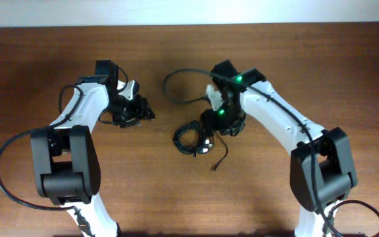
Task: Untangle cables
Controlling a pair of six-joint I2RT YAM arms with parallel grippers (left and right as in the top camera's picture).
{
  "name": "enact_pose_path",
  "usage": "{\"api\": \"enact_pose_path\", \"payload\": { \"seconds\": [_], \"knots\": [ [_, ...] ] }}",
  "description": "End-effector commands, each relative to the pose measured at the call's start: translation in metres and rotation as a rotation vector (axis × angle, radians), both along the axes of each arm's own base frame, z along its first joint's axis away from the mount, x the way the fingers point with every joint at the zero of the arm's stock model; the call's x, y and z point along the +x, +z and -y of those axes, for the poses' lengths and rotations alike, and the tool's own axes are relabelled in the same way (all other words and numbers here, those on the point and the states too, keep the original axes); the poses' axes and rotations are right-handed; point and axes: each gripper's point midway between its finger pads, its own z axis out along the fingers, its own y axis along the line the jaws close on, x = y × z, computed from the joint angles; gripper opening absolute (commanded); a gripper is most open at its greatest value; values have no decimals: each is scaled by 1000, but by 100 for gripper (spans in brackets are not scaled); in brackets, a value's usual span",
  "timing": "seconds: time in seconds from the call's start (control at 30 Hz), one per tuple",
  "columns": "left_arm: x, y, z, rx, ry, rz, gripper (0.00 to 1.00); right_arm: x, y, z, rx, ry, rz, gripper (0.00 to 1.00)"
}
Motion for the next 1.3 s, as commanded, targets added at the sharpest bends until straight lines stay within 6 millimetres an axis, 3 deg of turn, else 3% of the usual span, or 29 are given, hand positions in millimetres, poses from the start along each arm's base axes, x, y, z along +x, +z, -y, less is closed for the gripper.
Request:
{"api": "enact_pose_path", "payload": {
  "seconds": [0.0, 0.13, 0.37, 0.43, 0.5, 0.6, 0.7, 0.73, 0.97, 1.07, 1.2, 1.27],
  "knots": [
    [2, 0, 1, 6, 9, -7, 57, -20, -4, -32, 29, 100, 21, 65],
    [3, -2, -7, 34, 64, -25, 54, -30, -4, -70, 51, 202, 113, 65],
    [4, -5, -14, 67, 112, -43, 58, -26, -13, -97, -112, 309, 362, 64],
    [5, -5, -14, 67, 113, -40, 59, -29, -16, -103, -108, 324, 366, 54],
    [4, -5, -14, 67, 112, -40, 59, -28, -24, -105, -112, 326, 360, 47],
    [4, -5, -14, 67, 112, -40, 59, -28, -41, -105, -131, 331, 339, 44],
    [4, -6, -14, 66, 112, -40, 59, -22, -60, -96, -204, 329, 341, 22],
    [4, -6, -14, 66, 112, -39, 60, -23, -64, -95, -209, 331, 335, 21],
    [4, -7, -14, 66, 113, -40, 60, -22, -70, -96, -212, 333, 332, 25],
    [4, -7, -14, 66, 113, -40, 60, -14, -55, -104, -193, 325, 355, 28],
    [4, -7, -14, 66, 112, -39, 60, -22, -55, -96, -223, 340, 318, 30],
    [4, -7, -14, 66, 116, -41, 60, -21, -43, -95, -228, 344, 328, 30]
  ]
}}
